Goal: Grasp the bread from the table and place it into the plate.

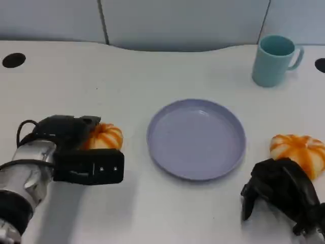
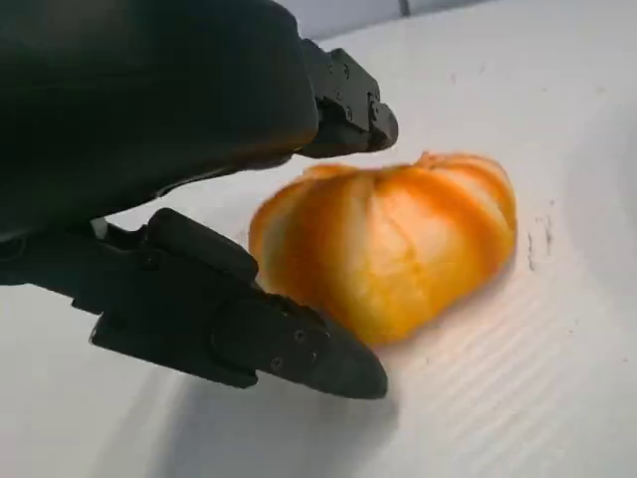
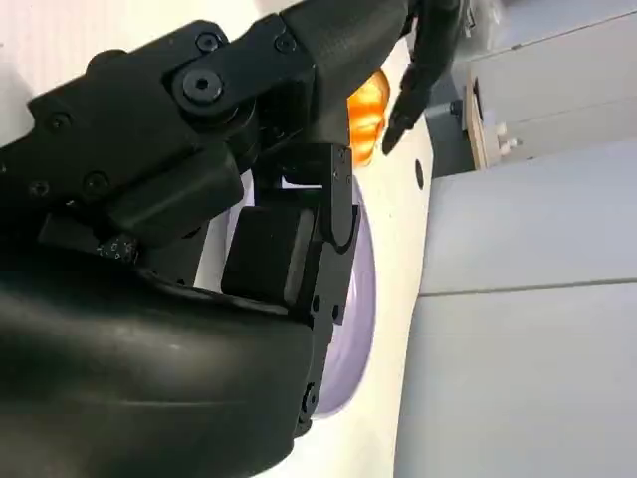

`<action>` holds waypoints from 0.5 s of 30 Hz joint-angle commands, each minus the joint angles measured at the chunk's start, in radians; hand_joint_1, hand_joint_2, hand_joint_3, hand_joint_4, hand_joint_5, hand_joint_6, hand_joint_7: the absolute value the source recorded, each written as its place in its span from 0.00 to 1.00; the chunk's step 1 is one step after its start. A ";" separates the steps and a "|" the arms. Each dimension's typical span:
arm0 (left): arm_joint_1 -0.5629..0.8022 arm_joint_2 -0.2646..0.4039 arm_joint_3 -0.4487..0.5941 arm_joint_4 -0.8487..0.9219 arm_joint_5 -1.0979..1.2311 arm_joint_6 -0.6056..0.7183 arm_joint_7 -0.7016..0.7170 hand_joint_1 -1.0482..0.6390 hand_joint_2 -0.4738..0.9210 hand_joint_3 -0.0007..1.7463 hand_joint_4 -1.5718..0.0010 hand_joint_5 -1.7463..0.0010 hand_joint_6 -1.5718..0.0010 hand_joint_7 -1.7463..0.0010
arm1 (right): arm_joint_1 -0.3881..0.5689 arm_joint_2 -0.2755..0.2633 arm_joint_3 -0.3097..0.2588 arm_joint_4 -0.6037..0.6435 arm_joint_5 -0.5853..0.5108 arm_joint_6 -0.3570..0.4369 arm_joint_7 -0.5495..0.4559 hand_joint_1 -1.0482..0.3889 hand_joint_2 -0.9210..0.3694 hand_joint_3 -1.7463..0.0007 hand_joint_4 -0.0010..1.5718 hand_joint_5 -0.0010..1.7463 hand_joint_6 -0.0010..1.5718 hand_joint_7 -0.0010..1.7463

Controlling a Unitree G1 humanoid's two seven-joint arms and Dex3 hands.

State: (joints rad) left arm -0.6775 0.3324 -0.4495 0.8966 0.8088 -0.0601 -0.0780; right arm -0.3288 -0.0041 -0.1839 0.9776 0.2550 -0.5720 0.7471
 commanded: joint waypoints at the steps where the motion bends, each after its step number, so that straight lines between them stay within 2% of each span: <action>1: -0.053 -0.032 -0.028 0.132 -0.015 -0.018 0.046 0.22 0.96 0.00 0.94 0.99 0.90 0.99 | 0.016 -0.012 -0.004 -0.011 0.012 0.002 0.006 0.00 0.11 1.00 1.00 0.51 1.00 0.38; 8: -0.100 -0.070 -0.052 0.248 -0.041 -0.033 0.075 0.23 0.95 0.00 0.94 0.98 0.89 0.99 | 0.024 -0.014 -0.002 -0.027 0.013 0.002 0.013 0.00 0.11 1.00 1.00 0.50 1.00 0.37; 11: -0.105 -0.077 -0.049 0.291 -0.057 -0.045 0.109 0.28 0.95 0.00 0.92 0.98 0.88 0.99 | 0.028 -0.015 0.001 -0.031 0.006 0.005 0.002 0.00 0.11 1.00 1.00 0.50 1.00 0.37; 13: -0.099 -0.080 -0.042 0.310 -0.068 -0.058 0.156 0.33 0.95 0.00 0.89 0.96 0.85 0.98 | 0.032 -0.017 0.004 -0.036 -0.001 0.003 -0.008 0.00 0.11 1.00 1.00 0.50 1.00 0.37; 14: -0.090 -0.078 -0.037 0.317 -0.076 -0.077 0.199 0.38 0.95 0.00 0.83 0.94 0.80 0.96 | 0.035 -0.017 0.005 -0.042 -0.003 0.008 -0.013 0.00 0.11 1.00 1.00 0.50 1.00 0.37; 15: -0.084 -0.077 -0.035 0.323 -0.082 -0.091 0.229 0.44 0.97 0.01 0.72 0.89 0.68 0.93 | 0.037 -0.017 0.006 -0.046 -0.003 0.012 -0.017 0.00 0.11 1.00 1.00 0.51 1.00 0.38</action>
State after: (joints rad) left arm -0.7915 0.2521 -0.4871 1.1883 0.7395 -0.1270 0.0814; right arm -0.3094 -0.0036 -0.1811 0.9524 0.2543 -0.5698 0.7432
